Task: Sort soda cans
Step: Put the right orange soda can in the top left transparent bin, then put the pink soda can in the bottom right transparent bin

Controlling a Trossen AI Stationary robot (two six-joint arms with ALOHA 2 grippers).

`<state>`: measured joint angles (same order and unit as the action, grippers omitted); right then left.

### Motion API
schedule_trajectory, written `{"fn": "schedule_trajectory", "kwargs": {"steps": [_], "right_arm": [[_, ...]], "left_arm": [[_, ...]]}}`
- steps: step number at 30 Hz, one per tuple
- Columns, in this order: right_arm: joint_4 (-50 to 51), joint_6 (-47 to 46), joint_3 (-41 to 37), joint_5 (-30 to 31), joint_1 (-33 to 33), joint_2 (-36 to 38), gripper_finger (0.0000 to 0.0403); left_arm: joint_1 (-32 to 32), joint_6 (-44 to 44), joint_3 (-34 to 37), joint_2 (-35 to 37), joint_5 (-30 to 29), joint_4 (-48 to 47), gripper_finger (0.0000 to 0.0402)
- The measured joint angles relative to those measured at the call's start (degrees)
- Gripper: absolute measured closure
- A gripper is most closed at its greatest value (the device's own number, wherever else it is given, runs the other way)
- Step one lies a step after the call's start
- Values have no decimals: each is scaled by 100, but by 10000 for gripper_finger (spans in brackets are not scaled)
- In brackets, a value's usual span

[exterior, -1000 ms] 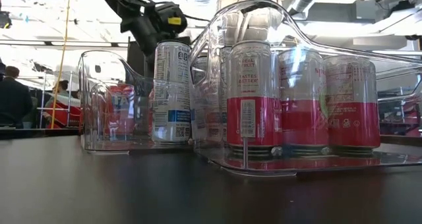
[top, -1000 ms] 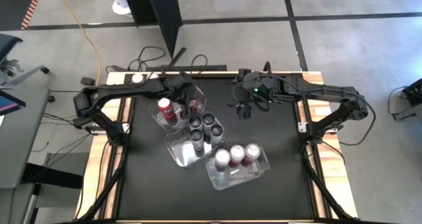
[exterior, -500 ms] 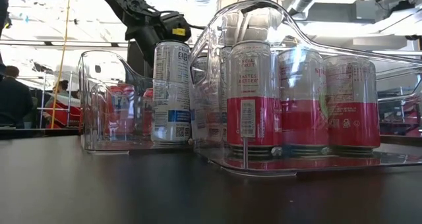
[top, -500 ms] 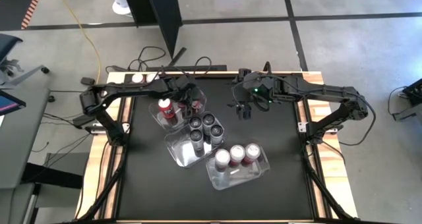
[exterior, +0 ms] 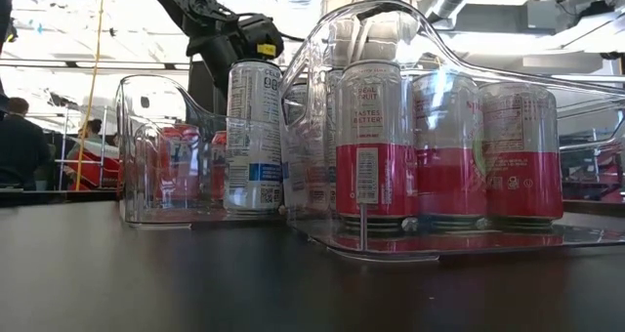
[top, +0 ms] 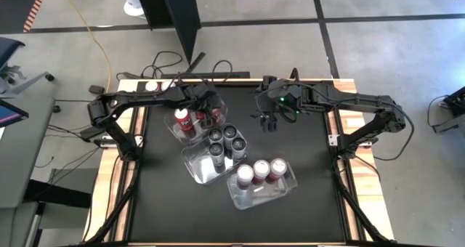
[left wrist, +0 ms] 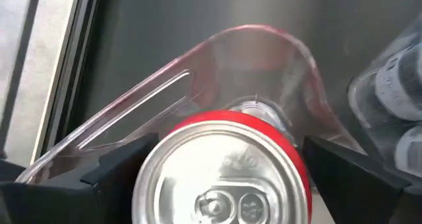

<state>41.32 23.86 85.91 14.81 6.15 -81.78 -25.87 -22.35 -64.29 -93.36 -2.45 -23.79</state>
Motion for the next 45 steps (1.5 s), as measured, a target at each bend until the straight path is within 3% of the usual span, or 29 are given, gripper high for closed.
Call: {"fn": "schedule_trajectory", "kwargs": {"steps": [11, 18, 24, 27, 29, 32, 36, 45], "right_arm": [[4, 0, 0, 0, 0, 0, 6], [23, 5, 0, 0, 0, 0, 6], [28, 22, 0, 0, 0, 0, 6], [36, 23, 0, 0, 0, 0, 6], [37, 41, 0, 1, 0, 0, 6], [37, 61, 0, 0, 0, 0, 6], [35, 65, 0, 0, 0, 0, 6], [26, 157, 0, -146, 0, 0, 6]], "left_arm": [[74, -20, -388, 323, -103, -386, 41], [74, -86, -424, 881, -256, -670, 40], [-67, 7, -424, 1647, -1556, -743, 42], [-351, 230, -430, 1936, -2306, -936, 44], [-667, 484, -430, 2035, -2490, -1158, 44], [-1284, 883, -430, 2065, -2438, -1453, 45], [-2102, 895, -428, 1902, -1828, -2045, 41], [-2487, -1052, -426, 1650, -1572, -2787, 36]]}}
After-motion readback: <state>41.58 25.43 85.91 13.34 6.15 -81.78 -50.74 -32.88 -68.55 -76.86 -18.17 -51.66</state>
